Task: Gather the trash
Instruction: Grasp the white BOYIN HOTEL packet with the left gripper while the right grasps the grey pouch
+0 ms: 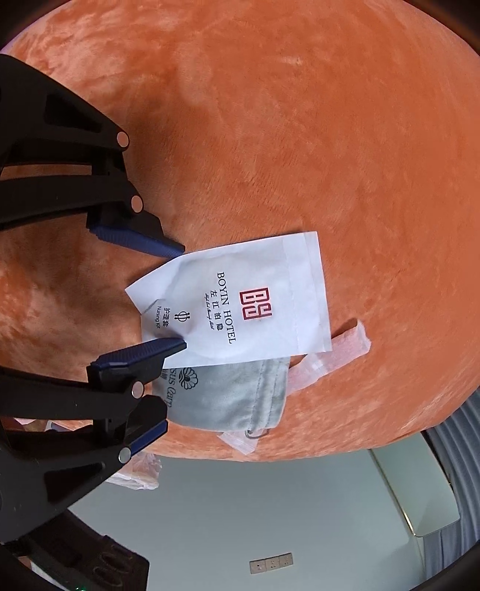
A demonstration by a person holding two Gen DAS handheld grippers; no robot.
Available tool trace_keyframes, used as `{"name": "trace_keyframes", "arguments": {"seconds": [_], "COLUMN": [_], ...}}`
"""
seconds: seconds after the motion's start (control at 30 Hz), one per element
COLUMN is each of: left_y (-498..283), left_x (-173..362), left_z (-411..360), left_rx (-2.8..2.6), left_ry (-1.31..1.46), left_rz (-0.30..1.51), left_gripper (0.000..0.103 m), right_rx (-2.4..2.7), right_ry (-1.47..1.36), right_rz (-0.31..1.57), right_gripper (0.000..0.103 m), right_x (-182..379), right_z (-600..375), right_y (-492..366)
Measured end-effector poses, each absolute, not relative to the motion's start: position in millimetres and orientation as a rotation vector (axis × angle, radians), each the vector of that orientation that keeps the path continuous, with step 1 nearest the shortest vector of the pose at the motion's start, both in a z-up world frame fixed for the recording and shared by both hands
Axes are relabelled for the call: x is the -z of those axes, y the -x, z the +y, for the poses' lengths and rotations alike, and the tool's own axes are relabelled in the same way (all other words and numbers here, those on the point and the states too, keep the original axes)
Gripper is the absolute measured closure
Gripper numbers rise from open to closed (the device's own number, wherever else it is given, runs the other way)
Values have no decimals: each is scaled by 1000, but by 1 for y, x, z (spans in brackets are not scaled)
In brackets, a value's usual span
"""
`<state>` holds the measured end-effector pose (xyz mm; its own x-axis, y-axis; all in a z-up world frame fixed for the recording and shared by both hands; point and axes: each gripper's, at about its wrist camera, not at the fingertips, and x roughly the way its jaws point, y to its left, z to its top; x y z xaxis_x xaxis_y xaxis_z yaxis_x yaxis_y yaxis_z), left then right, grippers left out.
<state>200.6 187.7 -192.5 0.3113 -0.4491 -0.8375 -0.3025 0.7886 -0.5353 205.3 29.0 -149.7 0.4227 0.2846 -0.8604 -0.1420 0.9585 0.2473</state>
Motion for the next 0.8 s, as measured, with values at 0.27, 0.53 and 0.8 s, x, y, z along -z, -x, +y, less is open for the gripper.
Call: {"name": "trace_keyframes", "arguments": {"seconds": [0.27,0.53,0.8], "left_y": [-197,-205,-197], "left_x": [198,178,135], "left_z": [193,167,144], "left_rx": [97,194,291], "left_ry": [802,735,680], "left_rz": [1251,1212,1144], "left_gripper": [51,101,103], "right_rx": [-311,-289,-257], "right_ry": [-161,-202,-226], "right_rz": [1147,1132,1025], "right_gripper": [96,96,96], "right_x": [166,157,112], "right_z": [40,27,1], "right_y": [-204,-193,-179]}}
